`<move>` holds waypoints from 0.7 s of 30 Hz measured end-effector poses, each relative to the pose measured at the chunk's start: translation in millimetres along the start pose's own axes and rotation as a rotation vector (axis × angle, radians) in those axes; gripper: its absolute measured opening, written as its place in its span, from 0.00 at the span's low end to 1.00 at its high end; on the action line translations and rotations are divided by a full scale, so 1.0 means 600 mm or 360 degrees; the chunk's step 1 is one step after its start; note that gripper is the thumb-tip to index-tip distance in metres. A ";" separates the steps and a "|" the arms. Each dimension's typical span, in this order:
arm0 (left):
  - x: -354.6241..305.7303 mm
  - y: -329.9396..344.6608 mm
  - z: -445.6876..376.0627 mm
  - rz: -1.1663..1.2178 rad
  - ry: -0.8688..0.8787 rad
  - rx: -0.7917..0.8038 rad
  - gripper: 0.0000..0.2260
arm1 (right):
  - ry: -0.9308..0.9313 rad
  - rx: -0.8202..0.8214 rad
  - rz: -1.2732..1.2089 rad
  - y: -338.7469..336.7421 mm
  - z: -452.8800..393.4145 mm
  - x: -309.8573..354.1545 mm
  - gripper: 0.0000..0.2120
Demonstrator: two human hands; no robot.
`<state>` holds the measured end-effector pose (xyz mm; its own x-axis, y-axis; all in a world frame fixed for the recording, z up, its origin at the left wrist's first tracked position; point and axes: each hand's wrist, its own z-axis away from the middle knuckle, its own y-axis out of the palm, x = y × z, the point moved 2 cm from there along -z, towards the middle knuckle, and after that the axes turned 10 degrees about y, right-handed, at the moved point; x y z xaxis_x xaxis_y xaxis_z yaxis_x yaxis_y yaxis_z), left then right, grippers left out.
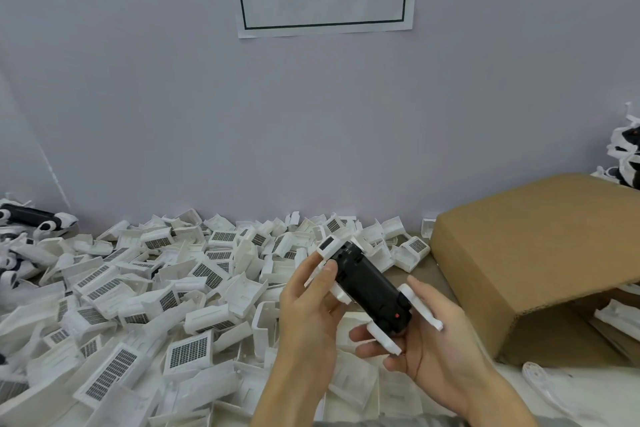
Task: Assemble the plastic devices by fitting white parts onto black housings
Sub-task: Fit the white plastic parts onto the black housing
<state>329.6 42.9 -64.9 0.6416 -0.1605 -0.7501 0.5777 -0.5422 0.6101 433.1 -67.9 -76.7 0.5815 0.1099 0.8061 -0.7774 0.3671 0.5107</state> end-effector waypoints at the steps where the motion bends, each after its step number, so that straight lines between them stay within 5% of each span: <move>1: 0.000 -0.001 0.000 0.0010 -0.0003 -0.0041 0.17 | -0.0028 -0.0017 -0.0015 -0.002 -0.002 0.000 0.33; 5: 0.004 -0.005 -0.006 0.0131 -0.0024 -0.0209 0.14 | -0.0295 -0.0252 -0.0195 -0.012 -0.014 0.001 0.25; 8: 0.006 -0.005 -0.008 0.0143 0.0028 -0.0291 0.18 | -0.0551 -0.0522 0.0038 -0.015 -0.013 0.007 0.13; 12: 0.007 -0.004 -0.010 0.0133 0.0041 -0.0381 0.26 | -0.0785 -0.0771 0.0655 -0.010 -0.008 0.008 0.27; 16: 0.010 -0.003 -0.010 0.0078 0.0005 -0.0400 0.26 | -0.0832 -0.0463 0.0894 -0.003 -0.007 -0.001 0.37; 21: 0.013 0.003 -0.010 0.0008 -0.0047 -0.0399 0.25 | -0.0827 -0.0484 0.0919 -0.008 0.001 0.005 0.33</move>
<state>338.3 45.5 -68.1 0.6317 -0.1888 -0.7519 0.6841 -0.3205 0.6552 438.5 -70.2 -76.6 -0.1313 -0.0556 0.9898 -0.7775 0.6251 -0.0680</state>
